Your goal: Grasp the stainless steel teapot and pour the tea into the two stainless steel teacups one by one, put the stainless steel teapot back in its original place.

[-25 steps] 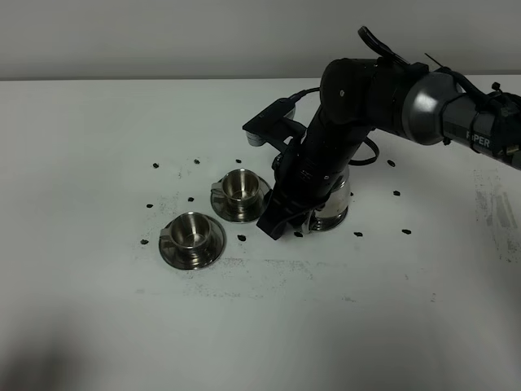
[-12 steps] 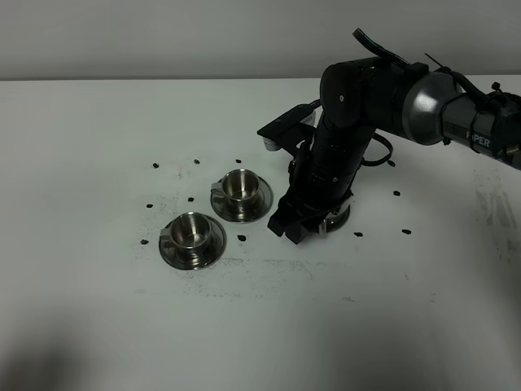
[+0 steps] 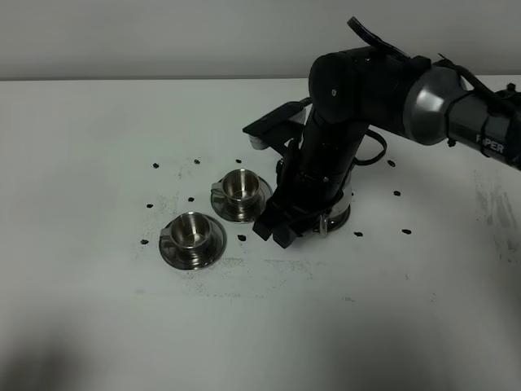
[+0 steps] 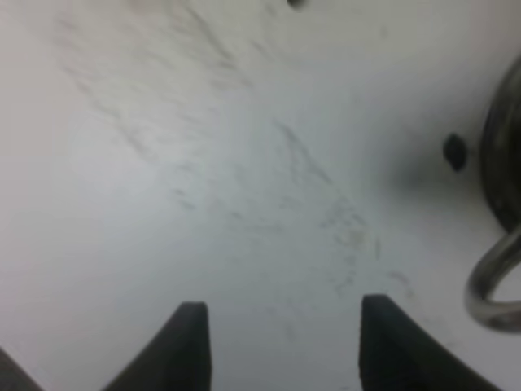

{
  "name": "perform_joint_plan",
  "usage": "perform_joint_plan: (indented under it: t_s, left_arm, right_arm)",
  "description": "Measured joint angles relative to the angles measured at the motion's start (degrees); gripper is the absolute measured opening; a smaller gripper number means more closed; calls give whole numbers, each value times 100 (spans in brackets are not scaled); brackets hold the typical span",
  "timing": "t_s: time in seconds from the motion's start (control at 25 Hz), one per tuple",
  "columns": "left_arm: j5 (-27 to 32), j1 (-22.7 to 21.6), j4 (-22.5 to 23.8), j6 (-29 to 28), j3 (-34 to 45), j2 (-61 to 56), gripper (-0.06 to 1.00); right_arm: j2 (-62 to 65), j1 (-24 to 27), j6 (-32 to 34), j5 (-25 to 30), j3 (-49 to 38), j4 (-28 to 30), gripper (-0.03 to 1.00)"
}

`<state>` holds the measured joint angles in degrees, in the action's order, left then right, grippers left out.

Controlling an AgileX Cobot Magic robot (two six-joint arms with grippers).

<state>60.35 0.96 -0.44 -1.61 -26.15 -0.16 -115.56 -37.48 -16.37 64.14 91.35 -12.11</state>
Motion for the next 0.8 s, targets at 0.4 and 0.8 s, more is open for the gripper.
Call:
perform_joint_plan:
  t_s: [0.4,0.8]
  left_arm:
    - [0,0,0,0,0,0,57]
    - [0,0,0,0,0,0,57]
  right_arm:
    - [643,-614,2037,101,0,1646,40]
    - [1895,-664,2658,-1048,-888,1911,40]
